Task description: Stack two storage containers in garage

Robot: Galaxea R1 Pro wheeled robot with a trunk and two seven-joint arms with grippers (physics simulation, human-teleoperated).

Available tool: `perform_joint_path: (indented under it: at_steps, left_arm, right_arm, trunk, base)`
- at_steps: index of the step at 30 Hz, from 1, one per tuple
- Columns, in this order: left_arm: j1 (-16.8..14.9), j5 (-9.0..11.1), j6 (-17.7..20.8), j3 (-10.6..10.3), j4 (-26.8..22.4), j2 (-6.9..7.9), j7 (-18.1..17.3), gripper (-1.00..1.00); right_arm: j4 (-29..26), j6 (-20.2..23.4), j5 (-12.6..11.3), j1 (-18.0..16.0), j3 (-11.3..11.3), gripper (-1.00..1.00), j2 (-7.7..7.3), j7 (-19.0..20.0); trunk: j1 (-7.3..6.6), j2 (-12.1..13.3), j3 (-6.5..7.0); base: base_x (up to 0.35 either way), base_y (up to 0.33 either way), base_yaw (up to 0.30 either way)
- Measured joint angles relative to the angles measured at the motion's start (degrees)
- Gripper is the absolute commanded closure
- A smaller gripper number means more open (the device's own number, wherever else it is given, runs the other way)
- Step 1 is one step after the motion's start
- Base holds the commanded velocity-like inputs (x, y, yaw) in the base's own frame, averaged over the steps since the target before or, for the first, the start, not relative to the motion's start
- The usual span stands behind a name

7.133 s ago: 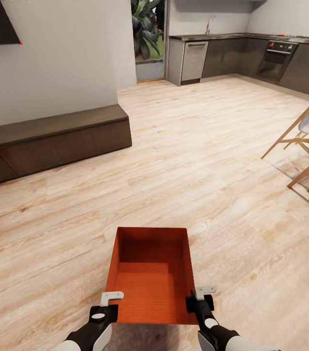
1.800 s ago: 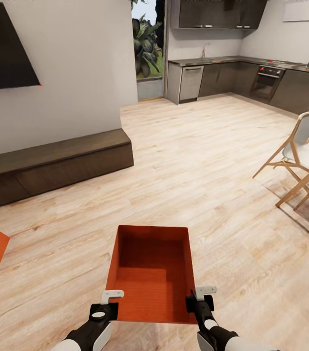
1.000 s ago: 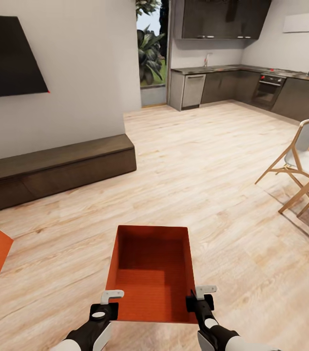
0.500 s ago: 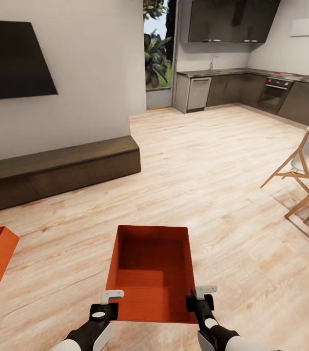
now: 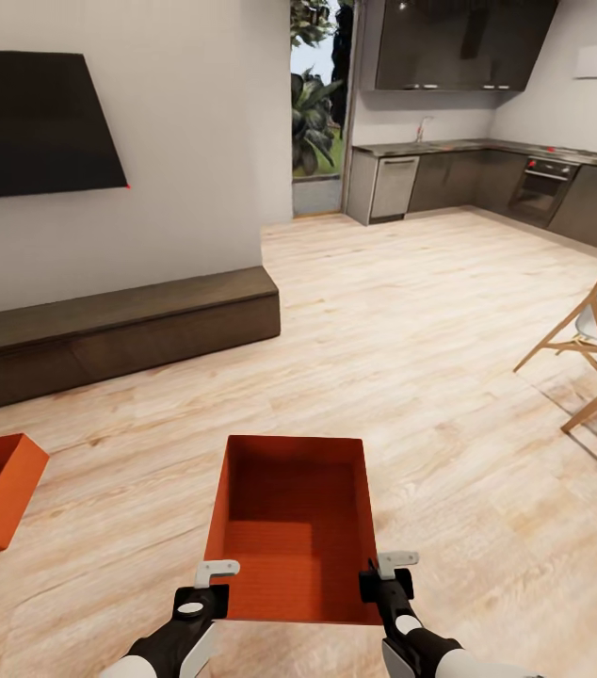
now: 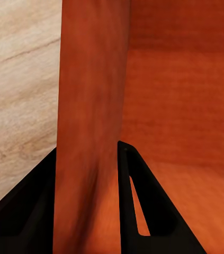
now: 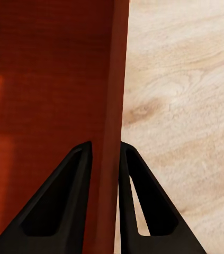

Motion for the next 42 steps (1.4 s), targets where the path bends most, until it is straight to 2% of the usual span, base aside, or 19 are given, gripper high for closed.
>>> perform_joint_path:
  at_steps: [14,42]
  left_arm:
    - [0.0,0.0,0.0,0.0,0.0,0.03,0.0,1.00]
    - [0.0,-0.1,0.0,0.0,0.0,0.03,0.0,1.00]
  right_arm:
    - [0.0,0.0,0.2,0.0,-0.1,1.00,0.08,-0.2]
    - [0.0,0.0,0.2,0.0,-0.1,1.00,0.08,-0.2]
  trunk:
    - [0.00,0.0,0.35]
    - [0.00,0.0,2.86]
  base:
    - [0.000,0.000,0.009]
    - [0.000,0.000,0.030]
